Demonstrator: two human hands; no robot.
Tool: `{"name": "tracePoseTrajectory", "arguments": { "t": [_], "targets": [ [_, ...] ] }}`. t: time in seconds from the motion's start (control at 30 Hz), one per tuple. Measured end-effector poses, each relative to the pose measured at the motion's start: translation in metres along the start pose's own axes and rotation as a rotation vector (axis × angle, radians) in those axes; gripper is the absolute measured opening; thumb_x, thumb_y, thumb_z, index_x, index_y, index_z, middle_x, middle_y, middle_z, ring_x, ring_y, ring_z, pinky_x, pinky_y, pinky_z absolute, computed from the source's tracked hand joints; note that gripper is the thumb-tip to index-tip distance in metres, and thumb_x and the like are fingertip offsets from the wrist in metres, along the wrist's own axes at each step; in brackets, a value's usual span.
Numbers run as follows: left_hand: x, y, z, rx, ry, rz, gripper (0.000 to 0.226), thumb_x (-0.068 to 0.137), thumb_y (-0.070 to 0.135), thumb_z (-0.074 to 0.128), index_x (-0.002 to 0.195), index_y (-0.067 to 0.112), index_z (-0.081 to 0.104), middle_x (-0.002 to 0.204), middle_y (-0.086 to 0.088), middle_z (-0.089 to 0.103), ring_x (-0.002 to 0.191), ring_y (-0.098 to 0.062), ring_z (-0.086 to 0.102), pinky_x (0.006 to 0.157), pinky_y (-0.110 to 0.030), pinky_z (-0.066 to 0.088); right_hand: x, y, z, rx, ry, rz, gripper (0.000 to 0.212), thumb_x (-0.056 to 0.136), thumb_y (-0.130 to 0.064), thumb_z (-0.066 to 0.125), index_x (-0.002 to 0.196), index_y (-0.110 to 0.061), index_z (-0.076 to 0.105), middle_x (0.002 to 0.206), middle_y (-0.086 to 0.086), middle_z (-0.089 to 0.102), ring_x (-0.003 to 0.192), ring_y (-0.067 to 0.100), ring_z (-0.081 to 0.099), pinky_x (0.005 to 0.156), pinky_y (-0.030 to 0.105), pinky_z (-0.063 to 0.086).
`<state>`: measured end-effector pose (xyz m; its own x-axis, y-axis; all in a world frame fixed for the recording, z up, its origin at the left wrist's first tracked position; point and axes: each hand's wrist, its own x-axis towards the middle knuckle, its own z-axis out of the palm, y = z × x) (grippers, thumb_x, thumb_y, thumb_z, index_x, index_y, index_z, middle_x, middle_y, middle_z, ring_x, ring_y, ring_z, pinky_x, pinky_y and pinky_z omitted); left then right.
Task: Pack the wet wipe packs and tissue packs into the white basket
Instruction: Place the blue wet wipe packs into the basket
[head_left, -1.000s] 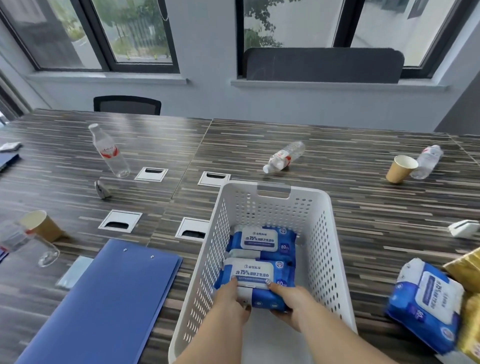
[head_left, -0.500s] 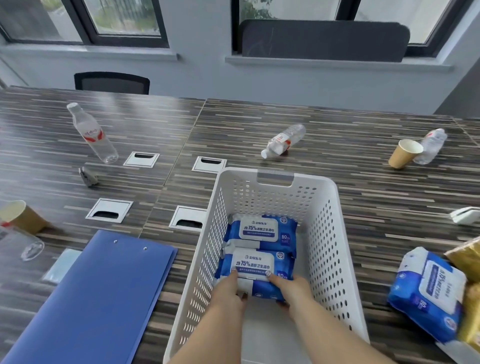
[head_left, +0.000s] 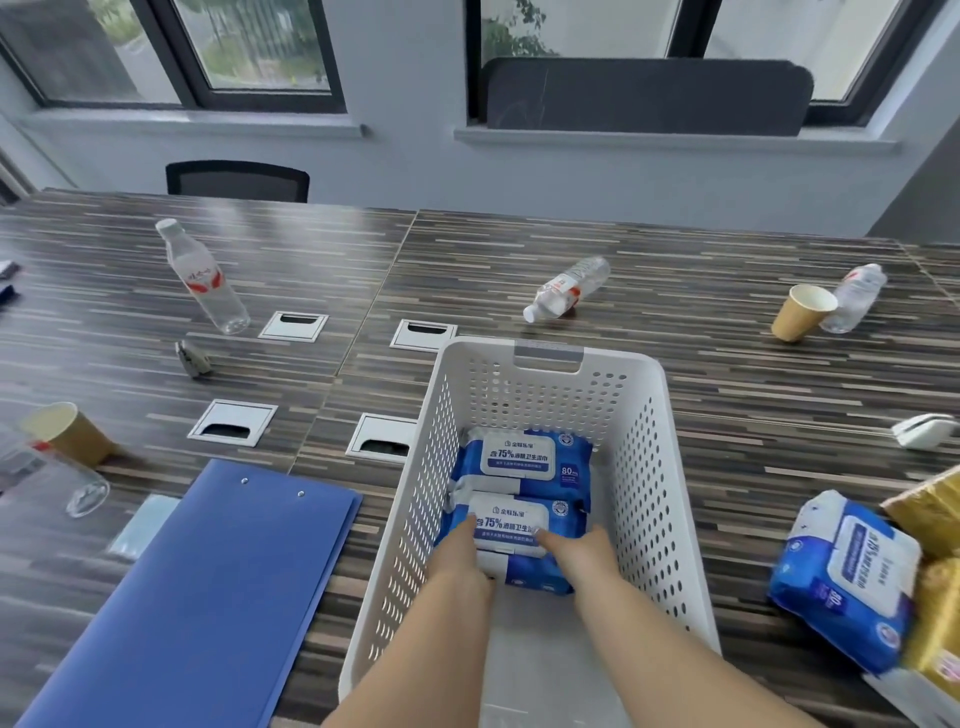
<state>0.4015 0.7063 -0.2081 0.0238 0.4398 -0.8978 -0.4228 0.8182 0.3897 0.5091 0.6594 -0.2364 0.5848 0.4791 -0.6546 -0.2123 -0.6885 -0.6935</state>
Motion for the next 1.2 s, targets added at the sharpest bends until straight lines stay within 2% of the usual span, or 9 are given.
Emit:
{"name": "tracePoseTrajectory", "arguments": {
  "t": [0.07, 0.17, 0.3, 0.43, 0.53, 0.73, 0.9, 1.0, 1.2],
  "targets": [
    [-0.013, 0.005, 0.003, 0.041, -0.066, 0.020, 0.044, 0.087, 0.031, 0.062, 0.124, 0.008, 0.059, 0.107, -0.008, 0.065, 0.093, -0.029, 0.063, 0.071, -0.038, 0.053, -0.012, -0.014, -0.005, 0.054, -0.017, -0.063, 0.067, 0.060, -0.031, 0.083, 0.117, -0.010, 0.055, 0.106, 0.007, 0.067, 0.098, 0.033, 0.066, 0.089, 0.048, 0.053],
    [-0.049, 0.009, 0.004, 0.075, -0.127, 0.057, 0.032, 0.090, 0.032, 0.059, 0.111, 0.009, 0.063, 0.108, -0.012, 0.067, 0.094, -0.032, 0.064, 0.064, -0.039, 0.052, -0.041, -0.039, -0.019, 0.127, -0.066, -0.143, 0.066, 0.078, -0.024, 0.075, 0.136, -0.014, 0.045, 0.123, 0.004, 0.059, 0.107, 0.028, 0.062, 0.089, 0.036, 0.052],
    [-0.089, 0.011, 0.008, 0.164, -0.166, 0.190, 0.011, 0.091, 0.022, 0.061, 0.094, 0.011, 0.062, 0.092, -0.011, 0.063, 0.077, -0.025, 0.061, 0.064, -0.035, 0.052, -0.072, -0.060, -0.042, 0.230, -0.154, -0.258, 0.032, 0.089, -0.016, 0.062, 0.120, -0.018, 0.053, 0.100, -0.004, 0.060, 0.081, 0.010, 0.059, 0.059, 0.018, 0.047],
    [-0.117, 0.002, 0.018, 0.336, -0.252, 0.340, 0.039, 0.095, 0.018, 0.054, 0.134, 0.018, 0.050, 0.129, -0.003, 0.050, 0.112, -0.017, 0.049, 0.085, -0.033, 0.038, -0.099, -0.068, -0.076, 0.310, -0.150, -0.332, 0.034, 0.089, -0.016, 0.061, 0.123, -0.017, 0.057, 0.111, 0.002, 0.063, 0.103, 0.019, 0.060, 0.078, 0.028, 0.050],
    [-0.131, -0.011, 0.028, 0.436, -0.308, 0.450, 0.041, 0.096, 0.012, 0.049, 0.137, 0.014, 0.046, 0.135, -0.002, 0.050, 0.123, -0.019, 0.047, 0.097, -0.042, 0.038, -0.113, -0.070, -0.096, 0.368, -0.161, -0.371, 0.026, 0.090, -0.015, 0.060, 0.115, -0.018, 0.059, 0.110, 0.002, 0.065, 0.103, 0.018, 0.062, 0.083, 0.033, 0.053],
    [-0.162, -0.059, 0.065, 0.385, -0.467, 0.498, 0.055, 0.086, 0.023, 0.064, 0.137, 0.013, 0.046, 0.133, -0.007, 0.055, 0.115, -0.018, 0.052, 0.108, -0.037, 0.037, -0.123, -0.053, -0.158, 0.386, -0.160, -0.420, 0.015, 0.091, -0.015, 0.060, 0.096, -0.029, 0.060, 0.102, -0.001, 0.065, 0.095, 0.012, 0.062, 0.086, 0.036, 0.053],
    [-0.176, -0.105, 0.099, 0.355, -0.552, 0.440, 0.048, 0.090, 0.014, 0.061, 0.135, 0.012, 0.045, 0.136, -0.010, 0.052, 0.124, -0.018, 0.050, 0.105, -0.033, 0.039, -0.115, -0.025, -0.213, 0.445, -0.088, -0.361, 0.016, 0.092, -0.016, 0.057, 0.101, -0.028, 0.061, 0.109, -0.001, 0.064, 0.105, 0.014, 0.062, 0.095, 0.040, 0.050],
    [-0.170, -0.135, 0.117, 0.405, -0.546, 0.388, 0.047, 0.090, 0.016, 0.061, 0.135, 0.014, 0.046, 0.134, -0.007, 0.053, 0.119, -0.016, 0.051, 0.104, -0.034, 0.041, -0.103, -0.008, -0.245, 0.498, -0.062, -0.299, 0.021, 0.092, -0.016, 0.058, 0.113, -0.019, 0.062, 0.108, 0.002, 0.064, 0.108, 0.017, 0.061, 0.099, 0.042, 0.048],
    [-0.148, -0.176, 0.135, 0.527, -0.433, 0.326, 0.045, 0.089, 0.020, 0.063, 0.132, 0.015, 0.048, 0.124, -0.002, 0.056, 0.109, -0.014, 0.051, 0.098, -0.035, 0.042, -0.074, 0.013, -0.295, 0.456, -0.017, -0.216, 0.014, 0.090, -0.021, 0.061, 0.103, -0.027, 0.063, 0.124, 0.002, 0.058, 0.114, 0.017, 0.054, 0.098, 0.039, 0.049]
  ]
}}
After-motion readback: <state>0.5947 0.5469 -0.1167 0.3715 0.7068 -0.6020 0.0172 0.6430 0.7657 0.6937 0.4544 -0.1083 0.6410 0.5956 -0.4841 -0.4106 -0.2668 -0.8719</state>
